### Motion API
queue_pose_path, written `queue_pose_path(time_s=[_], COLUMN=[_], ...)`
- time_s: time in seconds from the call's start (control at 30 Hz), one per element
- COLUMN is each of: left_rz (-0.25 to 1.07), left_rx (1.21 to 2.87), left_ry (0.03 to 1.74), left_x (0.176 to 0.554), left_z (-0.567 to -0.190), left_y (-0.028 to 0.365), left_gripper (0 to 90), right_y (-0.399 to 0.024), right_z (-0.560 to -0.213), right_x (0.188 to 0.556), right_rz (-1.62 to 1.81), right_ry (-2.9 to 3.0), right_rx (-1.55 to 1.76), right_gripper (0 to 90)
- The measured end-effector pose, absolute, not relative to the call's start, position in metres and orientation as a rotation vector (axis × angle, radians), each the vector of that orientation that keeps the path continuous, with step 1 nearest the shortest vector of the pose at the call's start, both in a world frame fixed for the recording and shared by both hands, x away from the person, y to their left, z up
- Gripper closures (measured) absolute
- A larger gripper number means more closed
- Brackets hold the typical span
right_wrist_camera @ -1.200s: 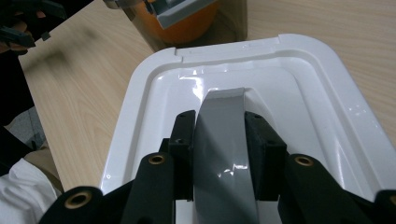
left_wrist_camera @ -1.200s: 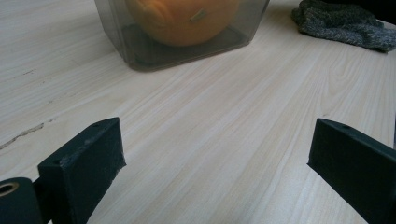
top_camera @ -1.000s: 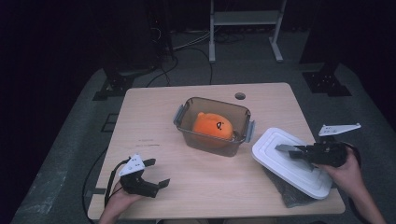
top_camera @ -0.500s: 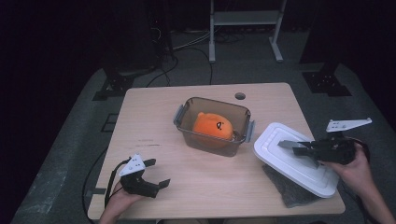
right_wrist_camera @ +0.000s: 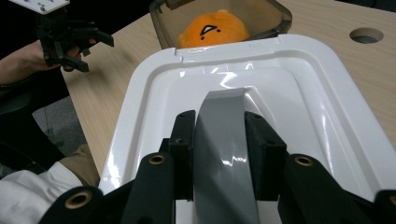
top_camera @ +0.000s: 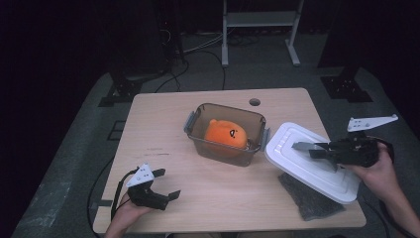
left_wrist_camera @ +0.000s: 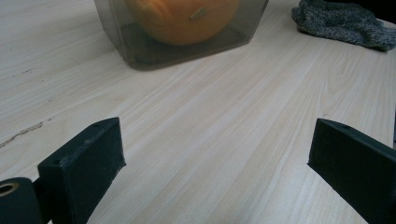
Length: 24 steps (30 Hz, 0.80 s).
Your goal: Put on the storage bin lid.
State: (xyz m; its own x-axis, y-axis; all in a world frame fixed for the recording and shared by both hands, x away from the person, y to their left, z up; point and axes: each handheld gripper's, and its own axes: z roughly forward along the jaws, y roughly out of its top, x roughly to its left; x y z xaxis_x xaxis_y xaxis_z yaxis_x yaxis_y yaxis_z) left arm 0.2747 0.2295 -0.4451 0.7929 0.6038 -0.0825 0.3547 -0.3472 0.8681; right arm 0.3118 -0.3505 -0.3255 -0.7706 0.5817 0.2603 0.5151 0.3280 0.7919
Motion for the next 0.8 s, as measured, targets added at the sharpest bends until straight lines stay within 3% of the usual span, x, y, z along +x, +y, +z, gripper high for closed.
queue_pose_path(time_s=[0.8], left_rz=[0.308], left_rx=[1.961], left_ry=[0.718], left_x=[0.275], left_z=[-0.444], left_y=[0.231], left_gripper=[2.7], right_y=[-0.307], right_z=[-0.294], right_x=[0.339], right_rz=[1.460], right_ry=[2.565], right_rx=[0.904], right_gripper=[65.9])
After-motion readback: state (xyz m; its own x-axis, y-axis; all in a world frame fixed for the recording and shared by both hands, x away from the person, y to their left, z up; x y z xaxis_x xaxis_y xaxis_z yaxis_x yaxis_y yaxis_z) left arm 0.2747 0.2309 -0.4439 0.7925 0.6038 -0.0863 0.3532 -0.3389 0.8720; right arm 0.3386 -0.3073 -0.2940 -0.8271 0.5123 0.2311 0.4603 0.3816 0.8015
